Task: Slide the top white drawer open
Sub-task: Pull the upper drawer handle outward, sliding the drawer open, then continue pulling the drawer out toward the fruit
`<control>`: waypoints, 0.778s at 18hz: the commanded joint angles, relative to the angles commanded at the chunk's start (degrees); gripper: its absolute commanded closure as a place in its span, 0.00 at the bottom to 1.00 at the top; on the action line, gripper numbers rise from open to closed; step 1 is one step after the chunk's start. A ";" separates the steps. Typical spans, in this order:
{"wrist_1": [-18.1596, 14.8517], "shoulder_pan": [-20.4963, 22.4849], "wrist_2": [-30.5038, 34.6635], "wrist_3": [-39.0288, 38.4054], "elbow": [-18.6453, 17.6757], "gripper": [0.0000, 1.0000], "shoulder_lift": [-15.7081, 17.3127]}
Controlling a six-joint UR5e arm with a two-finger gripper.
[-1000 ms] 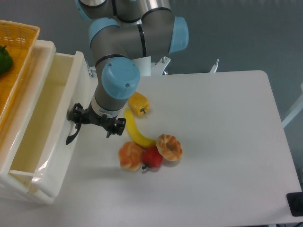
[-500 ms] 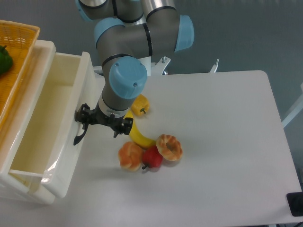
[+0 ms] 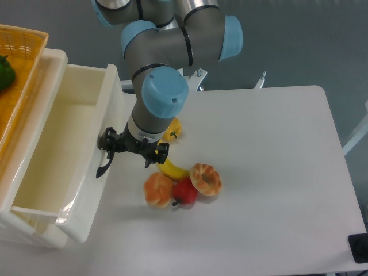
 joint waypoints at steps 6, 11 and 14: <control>0.09 0.88 0.00 0.35 0.18 0.00 -0.26; 0.09 2.11 0.00 1.84 0.44 0.00 -0.35; 0.09 2.64 0.00 2.55 0.44 0.00 -0.44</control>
